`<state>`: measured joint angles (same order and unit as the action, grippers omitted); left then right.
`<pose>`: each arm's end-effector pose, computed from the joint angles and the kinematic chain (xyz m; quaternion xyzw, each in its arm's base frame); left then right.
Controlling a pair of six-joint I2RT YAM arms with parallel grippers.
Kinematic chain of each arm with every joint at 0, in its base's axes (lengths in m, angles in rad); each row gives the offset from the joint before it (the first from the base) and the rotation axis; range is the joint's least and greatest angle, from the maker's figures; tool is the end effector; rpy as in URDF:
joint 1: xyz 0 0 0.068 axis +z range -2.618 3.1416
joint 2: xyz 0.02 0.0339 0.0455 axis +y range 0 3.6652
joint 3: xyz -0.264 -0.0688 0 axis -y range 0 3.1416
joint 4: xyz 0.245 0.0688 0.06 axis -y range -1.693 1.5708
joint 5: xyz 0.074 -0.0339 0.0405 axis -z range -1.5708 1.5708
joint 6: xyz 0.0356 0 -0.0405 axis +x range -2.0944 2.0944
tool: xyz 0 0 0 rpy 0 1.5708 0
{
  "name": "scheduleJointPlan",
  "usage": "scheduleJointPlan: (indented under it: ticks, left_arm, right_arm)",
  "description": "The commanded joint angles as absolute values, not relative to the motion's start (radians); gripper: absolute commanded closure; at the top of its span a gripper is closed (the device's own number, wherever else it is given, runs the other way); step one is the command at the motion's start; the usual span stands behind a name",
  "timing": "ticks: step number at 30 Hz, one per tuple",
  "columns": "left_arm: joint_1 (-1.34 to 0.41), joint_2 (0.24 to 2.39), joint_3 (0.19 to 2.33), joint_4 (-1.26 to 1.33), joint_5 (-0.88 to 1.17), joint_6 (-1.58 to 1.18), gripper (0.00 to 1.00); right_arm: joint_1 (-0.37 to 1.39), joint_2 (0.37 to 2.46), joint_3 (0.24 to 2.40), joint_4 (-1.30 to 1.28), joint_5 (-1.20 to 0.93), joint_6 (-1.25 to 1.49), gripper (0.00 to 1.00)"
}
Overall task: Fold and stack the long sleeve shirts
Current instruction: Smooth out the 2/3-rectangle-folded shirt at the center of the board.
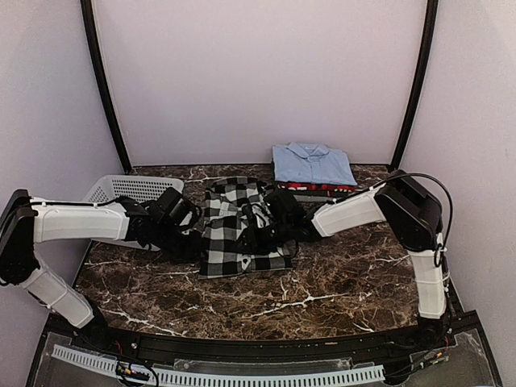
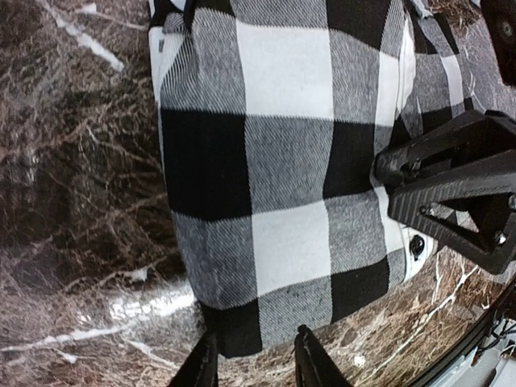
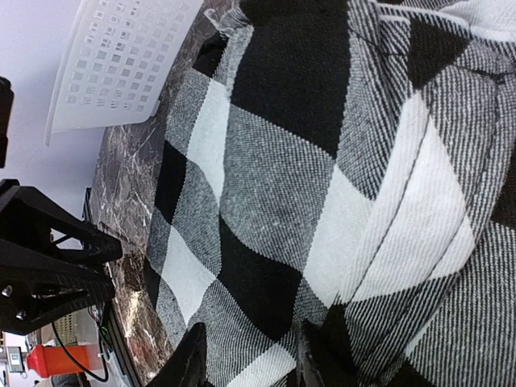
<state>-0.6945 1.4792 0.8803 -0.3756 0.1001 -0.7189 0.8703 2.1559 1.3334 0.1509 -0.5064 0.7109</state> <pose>0.2232 -0.1906 0.1973 0.0030 0.9548 -0.2269 0.1921 0.2825 0.3619 0.1294 -0.1779 0.8605 0.4578 0.1356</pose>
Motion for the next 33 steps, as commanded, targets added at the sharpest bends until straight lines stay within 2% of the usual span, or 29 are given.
scheduleJointPlan:
  ticks: [1,8,18,28,33]
  left_arm:
    - [-0.713,1.404,0.802,-0.380,0.136,-0.782,0.68]
    - [-0.715,1.342,0.678,-0.305,0.178,-0.837,0.67]
    - [-0.715,1.356,0.618,-0.224,0.171,-0.888,0.67]
    - [-0.715,1.361,0.597,-0.194,0.174,-0.889,0.67]
    - [-0.715,1.363,0.591,-0.183,0.178,-0.873,0.68]
  right_arm:
    - [0.877,2.045,1.302,0.128,-0.474,0.672,0.65]
    - [0.898,1.976,1.191,0.169,-0.500,0.682,0.65]
    - [0.910,2.056,1.121,0.228,-0.558,0.721,0.67]
    - [0.900,1.888,1.124,0.116,-0.494,0.664,0.65]
    - [0.867,1.793,1.045,0.045,-0.444,0.610,0.65]
